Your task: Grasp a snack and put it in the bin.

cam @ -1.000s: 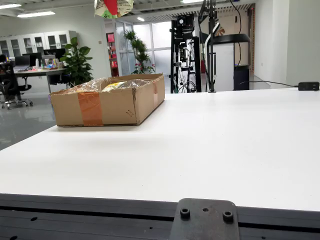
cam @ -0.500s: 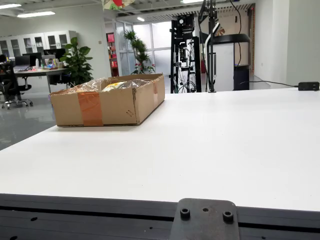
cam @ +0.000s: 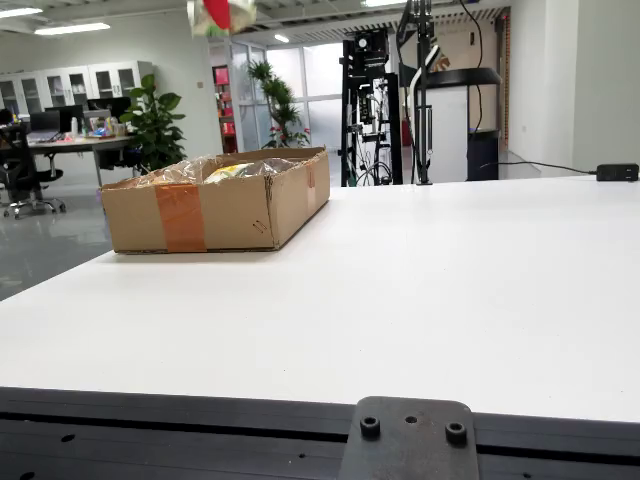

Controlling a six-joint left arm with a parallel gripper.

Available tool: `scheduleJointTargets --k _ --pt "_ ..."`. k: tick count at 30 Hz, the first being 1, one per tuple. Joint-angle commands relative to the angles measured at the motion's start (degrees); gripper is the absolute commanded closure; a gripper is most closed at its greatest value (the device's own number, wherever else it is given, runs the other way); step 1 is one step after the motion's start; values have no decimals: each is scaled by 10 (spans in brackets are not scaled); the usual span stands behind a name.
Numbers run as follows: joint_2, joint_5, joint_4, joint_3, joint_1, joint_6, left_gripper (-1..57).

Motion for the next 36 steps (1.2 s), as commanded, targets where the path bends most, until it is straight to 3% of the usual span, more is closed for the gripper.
scheduleJointTargets --k 1,6,10,21,28,36 --pt "-1 3 -2 5 0 3 179" --pt "4 12 -3 -2 -3 4 124" --pt "7 27 -4 -2 -15 9 133" --pt "6 102 -5 14 -101 25 333" --pt "-29 125 -9 46 -168 21 470" --pt "-105 133 -15 134 -236 -10 547"
